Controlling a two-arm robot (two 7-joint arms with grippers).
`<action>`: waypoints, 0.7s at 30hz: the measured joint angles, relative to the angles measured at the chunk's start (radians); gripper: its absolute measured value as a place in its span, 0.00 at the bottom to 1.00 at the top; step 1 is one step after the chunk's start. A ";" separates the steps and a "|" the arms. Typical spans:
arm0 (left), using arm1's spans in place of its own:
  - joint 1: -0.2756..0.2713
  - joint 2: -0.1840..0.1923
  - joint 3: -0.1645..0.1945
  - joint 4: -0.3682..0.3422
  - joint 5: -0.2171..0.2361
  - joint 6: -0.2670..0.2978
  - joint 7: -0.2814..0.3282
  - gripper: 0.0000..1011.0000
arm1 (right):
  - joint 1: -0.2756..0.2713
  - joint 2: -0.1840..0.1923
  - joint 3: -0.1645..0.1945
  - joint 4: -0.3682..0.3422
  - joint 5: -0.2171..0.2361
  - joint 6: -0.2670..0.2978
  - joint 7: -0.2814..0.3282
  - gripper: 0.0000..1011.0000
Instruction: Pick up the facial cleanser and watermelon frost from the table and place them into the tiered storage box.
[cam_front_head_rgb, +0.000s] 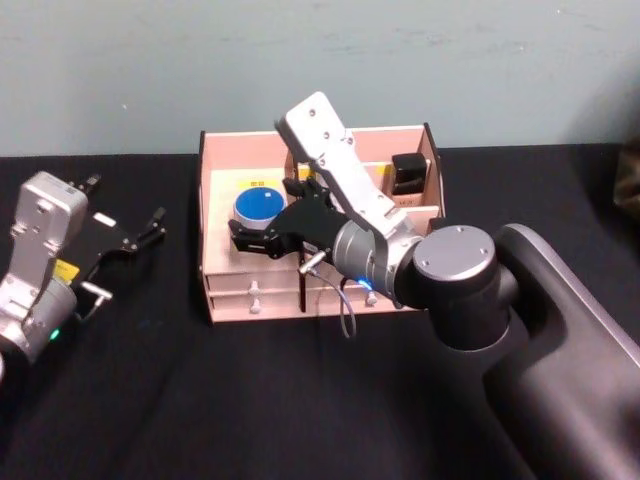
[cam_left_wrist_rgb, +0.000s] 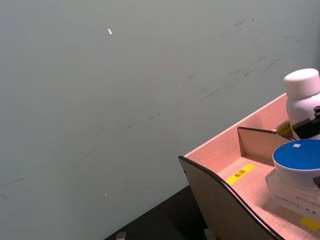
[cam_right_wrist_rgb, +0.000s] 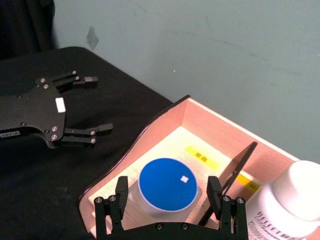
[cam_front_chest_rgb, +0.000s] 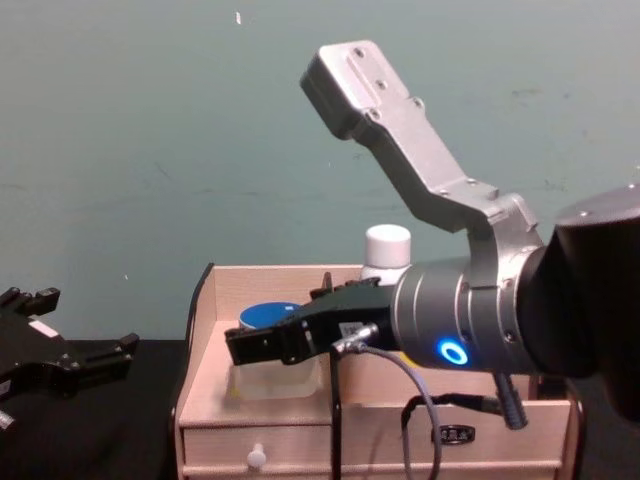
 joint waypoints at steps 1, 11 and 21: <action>0.000 0.000 0.000 0.000 0.000 0.000 0.000 0.99 | -0.003 0.000 0.003 -0.003 0.000 -0.006 -0.002 0.99; 0.000 0.000 0.000 0.000 0.000 0.000 0.000 0.99 | -0.049 0.015 0.025 -0.085 -0.021 -0.111 -0.035 0.99; 0.000 0.000 0.000 0.000 0.000 0.000 0.000 0.99 | -0.151 0.064 0.074 -0.234 -0.049 -0.272 -0.096 0.99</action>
